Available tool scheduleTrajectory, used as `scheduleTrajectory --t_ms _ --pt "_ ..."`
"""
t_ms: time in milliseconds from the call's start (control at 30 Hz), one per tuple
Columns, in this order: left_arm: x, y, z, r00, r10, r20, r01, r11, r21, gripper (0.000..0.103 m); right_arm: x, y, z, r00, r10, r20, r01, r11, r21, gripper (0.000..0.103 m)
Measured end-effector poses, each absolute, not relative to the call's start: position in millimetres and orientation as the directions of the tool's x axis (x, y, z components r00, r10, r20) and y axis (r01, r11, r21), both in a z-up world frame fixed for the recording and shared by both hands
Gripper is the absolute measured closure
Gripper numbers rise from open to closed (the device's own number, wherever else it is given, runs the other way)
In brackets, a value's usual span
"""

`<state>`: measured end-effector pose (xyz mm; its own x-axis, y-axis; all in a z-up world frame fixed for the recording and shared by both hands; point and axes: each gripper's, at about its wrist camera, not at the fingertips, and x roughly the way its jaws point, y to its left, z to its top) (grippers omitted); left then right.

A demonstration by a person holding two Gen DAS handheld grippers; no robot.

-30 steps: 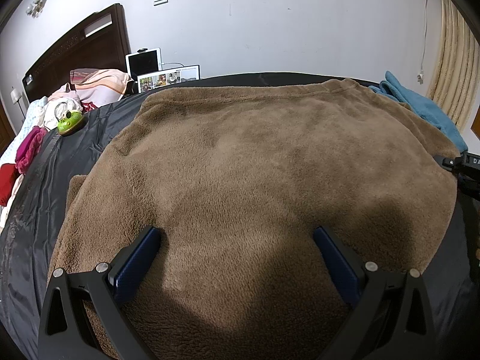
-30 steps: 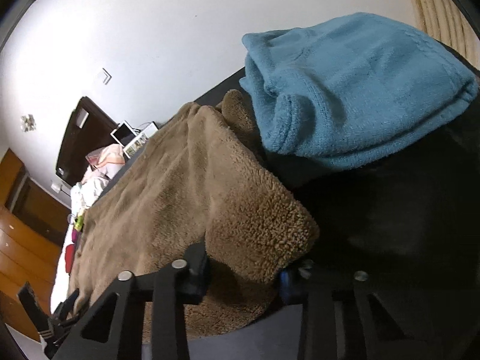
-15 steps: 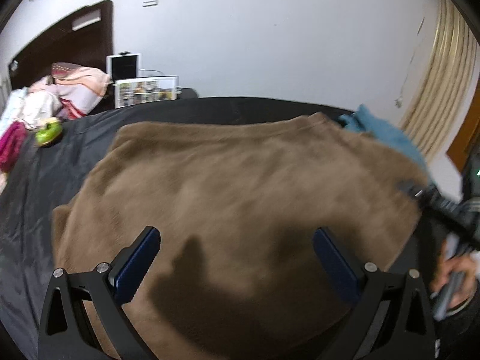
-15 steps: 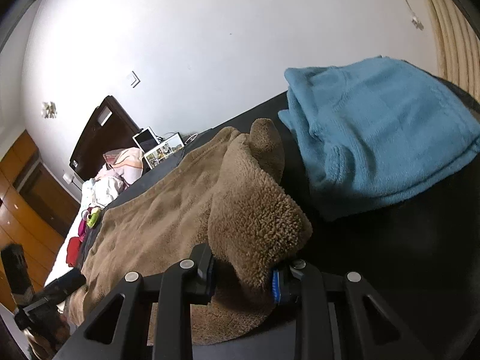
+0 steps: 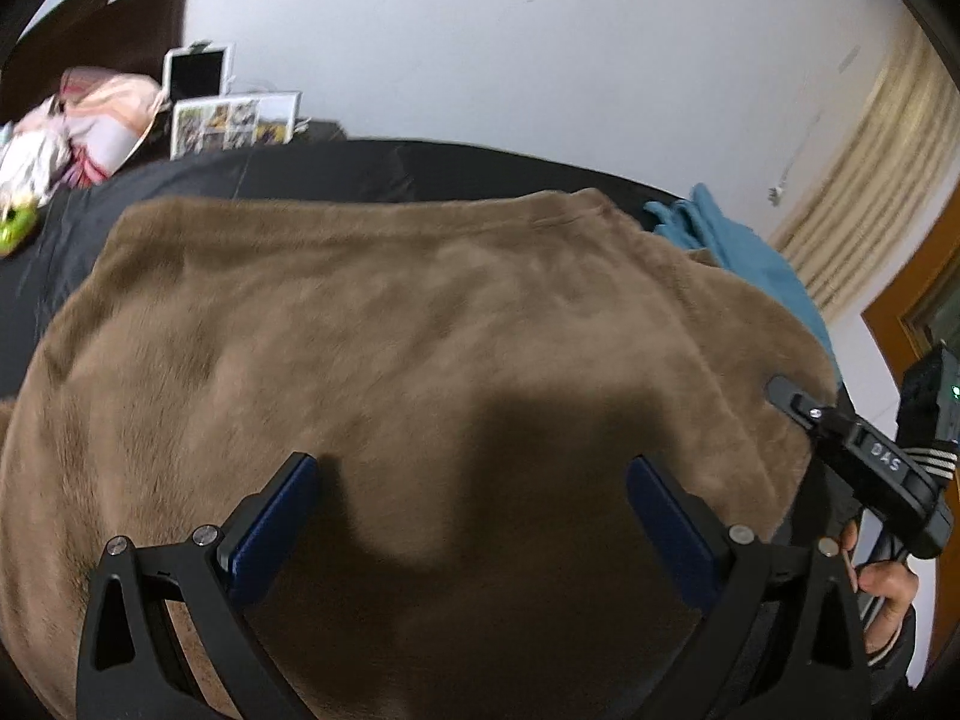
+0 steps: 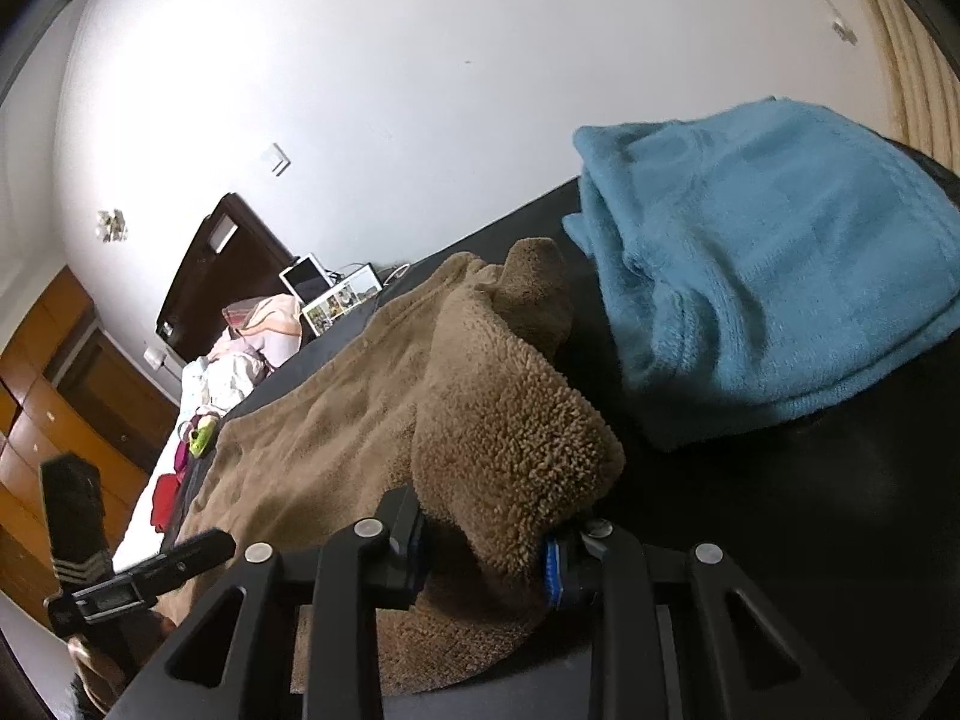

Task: Fold clothes
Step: 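Grasp the fleece edge with the right gripper while the left gripper holds the fleece flat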

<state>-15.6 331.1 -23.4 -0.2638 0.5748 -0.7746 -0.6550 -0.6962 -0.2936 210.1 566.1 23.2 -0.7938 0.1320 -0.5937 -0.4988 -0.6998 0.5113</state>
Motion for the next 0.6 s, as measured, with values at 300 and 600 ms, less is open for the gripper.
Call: scheduleTrajectory --t_ms 300,600 --pt "-18.2 317.1 -32.6 -0.256 0.598 -0.759 -0.671 -0.675 -0.305 0.001 208.1 579.9 3.2 -0.754 0.144 -0.641 -0.572 -0.625 0.532 0.048" --pt "-22.0 309.4 -32.4 -0.234 0.622 -0.747 -0.676 -0.657 -0.335 0.001 198.1 584.6 -9.1 -0.783 0.095 -0.615 -0.544 -0.585 0.602 0.049"
